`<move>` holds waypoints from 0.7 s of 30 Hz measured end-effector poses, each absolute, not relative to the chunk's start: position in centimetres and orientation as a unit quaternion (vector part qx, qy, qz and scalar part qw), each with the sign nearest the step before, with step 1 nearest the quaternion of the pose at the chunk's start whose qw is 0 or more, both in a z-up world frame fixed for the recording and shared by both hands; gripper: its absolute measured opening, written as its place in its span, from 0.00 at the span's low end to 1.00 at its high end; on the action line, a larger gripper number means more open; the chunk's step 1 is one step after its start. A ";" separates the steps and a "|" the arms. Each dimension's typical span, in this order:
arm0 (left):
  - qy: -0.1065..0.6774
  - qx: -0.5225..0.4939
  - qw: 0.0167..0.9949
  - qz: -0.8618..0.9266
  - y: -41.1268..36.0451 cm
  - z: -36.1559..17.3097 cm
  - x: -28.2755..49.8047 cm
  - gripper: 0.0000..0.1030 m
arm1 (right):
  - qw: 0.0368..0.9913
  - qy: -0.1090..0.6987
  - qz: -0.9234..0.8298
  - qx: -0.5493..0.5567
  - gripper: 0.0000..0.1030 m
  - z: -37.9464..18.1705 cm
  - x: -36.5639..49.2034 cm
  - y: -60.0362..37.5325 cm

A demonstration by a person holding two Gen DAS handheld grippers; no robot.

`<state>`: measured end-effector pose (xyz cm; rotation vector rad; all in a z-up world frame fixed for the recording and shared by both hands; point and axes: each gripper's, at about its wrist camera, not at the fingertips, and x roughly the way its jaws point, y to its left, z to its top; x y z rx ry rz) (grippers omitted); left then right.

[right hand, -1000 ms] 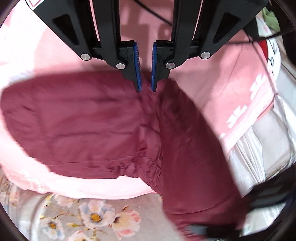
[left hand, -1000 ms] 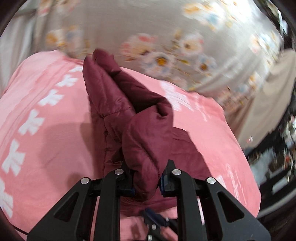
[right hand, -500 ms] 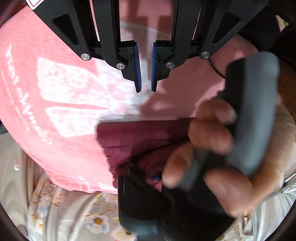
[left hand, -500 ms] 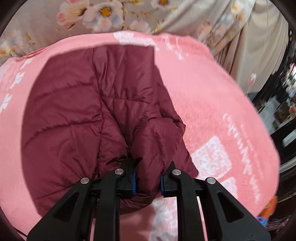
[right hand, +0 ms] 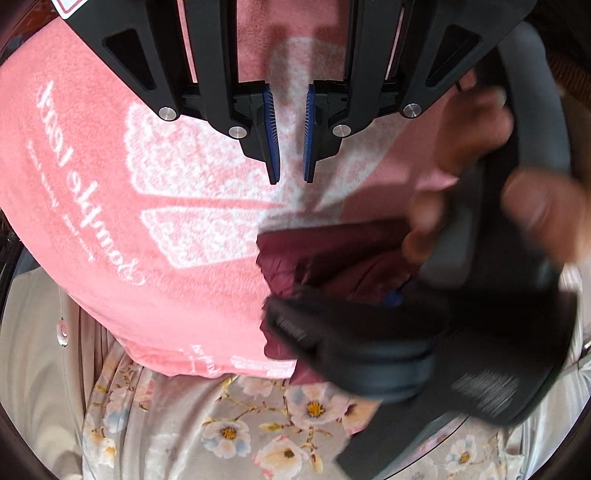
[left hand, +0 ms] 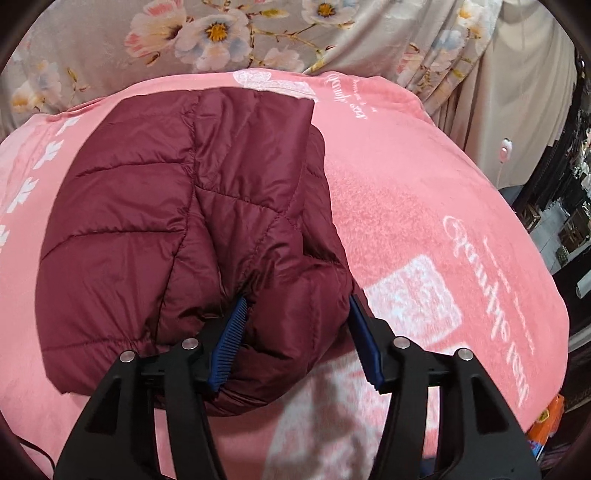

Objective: Fold large clothes
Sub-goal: 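Lift both open tools away from the folded jacket, then grasp the end of the folded jacket with both tools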

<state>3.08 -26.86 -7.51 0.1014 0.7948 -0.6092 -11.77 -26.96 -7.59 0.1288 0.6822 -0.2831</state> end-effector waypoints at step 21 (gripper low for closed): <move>0.314 -0.047 0.935 -0.157 -13.2 2.6 11.7 0.82 | 0.944 0.268 -0.056 0.186 0.54 -3.3 -2.5 -31.4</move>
